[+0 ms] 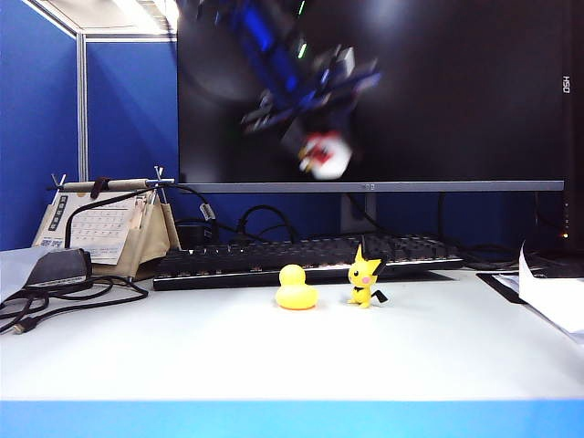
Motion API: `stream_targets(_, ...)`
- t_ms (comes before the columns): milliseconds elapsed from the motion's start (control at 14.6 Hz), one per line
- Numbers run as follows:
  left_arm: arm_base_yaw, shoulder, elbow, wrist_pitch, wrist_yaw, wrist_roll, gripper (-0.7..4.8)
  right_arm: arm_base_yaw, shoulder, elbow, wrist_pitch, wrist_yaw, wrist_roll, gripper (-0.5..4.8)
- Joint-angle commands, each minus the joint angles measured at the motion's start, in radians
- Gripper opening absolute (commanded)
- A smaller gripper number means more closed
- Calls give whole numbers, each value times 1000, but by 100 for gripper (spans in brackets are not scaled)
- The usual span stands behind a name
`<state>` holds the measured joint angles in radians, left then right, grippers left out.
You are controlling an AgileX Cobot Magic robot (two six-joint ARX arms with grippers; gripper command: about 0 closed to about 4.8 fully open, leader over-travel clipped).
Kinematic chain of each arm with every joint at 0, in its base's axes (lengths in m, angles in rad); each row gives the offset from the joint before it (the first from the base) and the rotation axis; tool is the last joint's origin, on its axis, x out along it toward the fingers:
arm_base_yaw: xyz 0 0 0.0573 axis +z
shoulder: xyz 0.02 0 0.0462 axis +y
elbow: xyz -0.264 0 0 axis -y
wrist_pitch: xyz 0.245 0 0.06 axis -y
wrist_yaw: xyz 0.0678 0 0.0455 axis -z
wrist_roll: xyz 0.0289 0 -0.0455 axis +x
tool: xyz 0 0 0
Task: Pick up the doll with a different color than the other dolls and place it near you.
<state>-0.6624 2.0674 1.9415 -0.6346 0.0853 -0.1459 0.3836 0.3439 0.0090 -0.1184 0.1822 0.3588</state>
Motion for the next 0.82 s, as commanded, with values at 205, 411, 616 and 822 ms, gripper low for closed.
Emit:
stream_targets(205,-73,-47,-4,-72,-42,16,-6,0,0,-3,18,-1,4,144)
stream_targets(411,-78,-77,-41,-90,-45,15,-6,0,0,-3,18,0,4,144)
stream_targets(616,-77,-153,-123,-91,-49,16,-6,0,0,-3,18,0,4,144)
stream_targets(822,-82,-314,-245,-111,-71,15,-6,0,0,-3,18,0,4,144)
